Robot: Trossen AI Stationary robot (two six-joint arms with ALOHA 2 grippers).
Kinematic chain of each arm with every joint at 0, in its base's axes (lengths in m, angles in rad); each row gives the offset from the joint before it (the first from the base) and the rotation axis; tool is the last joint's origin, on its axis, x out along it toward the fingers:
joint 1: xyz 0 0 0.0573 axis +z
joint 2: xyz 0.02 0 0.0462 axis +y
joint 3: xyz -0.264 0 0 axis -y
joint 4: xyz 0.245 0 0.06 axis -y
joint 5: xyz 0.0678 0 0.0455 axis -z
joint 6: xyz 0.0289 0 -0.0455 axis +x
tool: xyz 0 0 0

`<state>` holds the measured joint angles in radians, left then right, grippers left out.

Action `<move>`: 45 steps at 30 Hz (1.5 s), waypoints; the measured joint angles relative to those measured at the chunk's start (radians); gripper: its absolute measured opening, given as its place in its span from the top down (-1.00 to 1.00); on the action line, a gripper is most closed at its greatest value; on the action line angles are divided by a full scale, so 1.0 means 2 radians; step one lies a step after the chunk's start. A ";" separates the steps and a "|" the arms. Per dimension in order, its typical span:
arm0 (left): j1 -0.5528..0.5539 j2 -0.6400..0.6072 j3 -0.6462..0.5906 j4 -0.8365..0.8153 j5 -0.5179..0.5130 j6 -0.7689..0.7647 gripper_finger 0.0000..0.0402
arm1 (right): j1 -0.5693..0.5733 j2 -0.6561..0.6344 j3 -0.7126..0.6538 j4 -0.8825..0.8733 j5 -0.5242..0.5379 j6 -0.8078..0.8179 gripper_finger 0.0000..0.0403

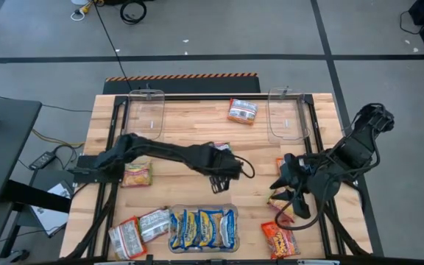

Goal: Sort Maruchan noodles
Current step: Put the green noodle pack into the top right transparent bin

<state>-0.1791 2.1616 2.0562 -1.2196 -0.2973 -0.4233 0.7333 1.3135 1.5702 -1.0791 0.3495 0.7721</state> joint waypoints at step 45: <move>0.170 -0.054 0.006 0.020 0.169 0.237 0.93 | -0.259 -0.069 0.000 -0.005 0.011 -0.306 0.26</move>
<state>0.1610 2.0542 2.0685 -1.1800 0.0408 0.0504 0.2151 1.1754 1.5707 -1.0901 0.3714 0.1602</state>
